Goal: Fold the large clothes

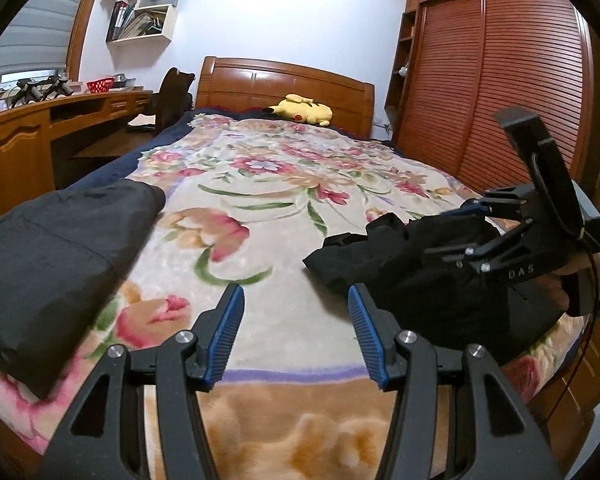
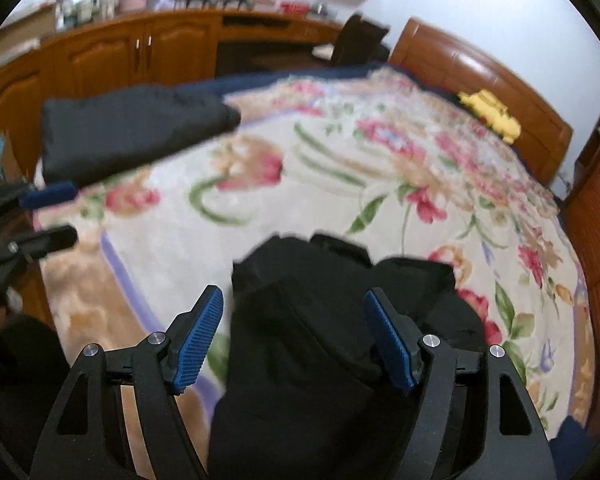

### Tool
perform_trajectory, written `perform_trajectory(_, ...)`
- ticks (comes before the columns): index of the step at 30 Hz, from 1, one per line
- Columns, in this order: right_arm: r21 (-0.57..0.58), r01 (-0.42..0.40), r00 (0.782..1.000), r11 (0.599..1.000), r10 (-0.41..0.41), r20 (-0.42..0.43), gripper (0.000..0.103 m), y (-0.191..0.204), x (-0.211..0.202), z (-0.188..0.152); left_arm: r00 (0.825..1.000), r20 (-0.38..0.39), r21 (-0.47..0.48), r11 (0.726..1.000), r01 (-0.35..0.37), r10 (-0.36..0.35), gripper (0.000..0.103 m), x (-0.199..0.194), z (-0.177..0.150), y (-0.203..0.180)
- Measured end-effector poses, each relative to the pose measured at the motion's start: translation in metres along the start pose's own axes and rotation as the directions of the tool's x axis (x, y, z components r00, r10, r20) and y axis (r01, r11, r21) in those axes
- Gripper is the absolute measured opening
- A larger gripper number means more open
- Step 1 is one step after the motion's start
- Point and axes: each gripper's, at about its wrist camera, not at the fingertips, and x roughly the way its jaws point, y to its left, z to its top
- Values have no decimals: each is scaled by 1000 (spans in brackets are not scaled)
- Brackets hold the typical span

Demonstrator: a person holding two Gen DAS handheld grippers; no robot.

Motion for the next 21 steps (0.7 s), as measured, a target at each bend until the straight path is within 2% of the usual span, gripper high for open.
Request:
perform_trajectory(1,-15,-2,1000,1000,2,-22,74,1,3,-4,1000,-3,4,1000,5,-5,53,4,-4,-2)
perform_trajectory(3,-52,-6,999,999,3,-48,53,3,5,-12,1000,-17,20,1000,16,-15,53,10,-8,-6)
perform_trajectory(4,-67,-17,998,998,13,-54,27,3,3,-18,1000,-22,24,1000,20,-19,53,11,-9,-8)
perform_trajectory(5,-74,-15,999,997,11,-48,9,2,-1,-23,999,-31,27,999,28,-27,53,15,-11,-11)
perform_trajectory(9,-45,40,998,998,-38,40,4,-9,-29,-40,998,-39,48,997,59,-57,53,22,-13,-28)
perform_trajectory(12,20,102,988,995,-104,116,3,-31,-60,-59,996,-40,65,995,81,-79,53,27,-12,-42)
perform_trajectory(14,90,158,972,983,-171,160,2,-56,-87,-77,995,-41,73,993,93,-91,53,30,-12,-50)
perform_trajectory(17,186,226,951,956,-258,169,2,-93,-119,-106,992,-48,93,988,121,-117,53,37,-11,-69)
perform_trajectory(21,292,299,926,908,-350,139,2,-129,-149,-152,987,-59,129,979,158,-151,53,44,-13,-94)
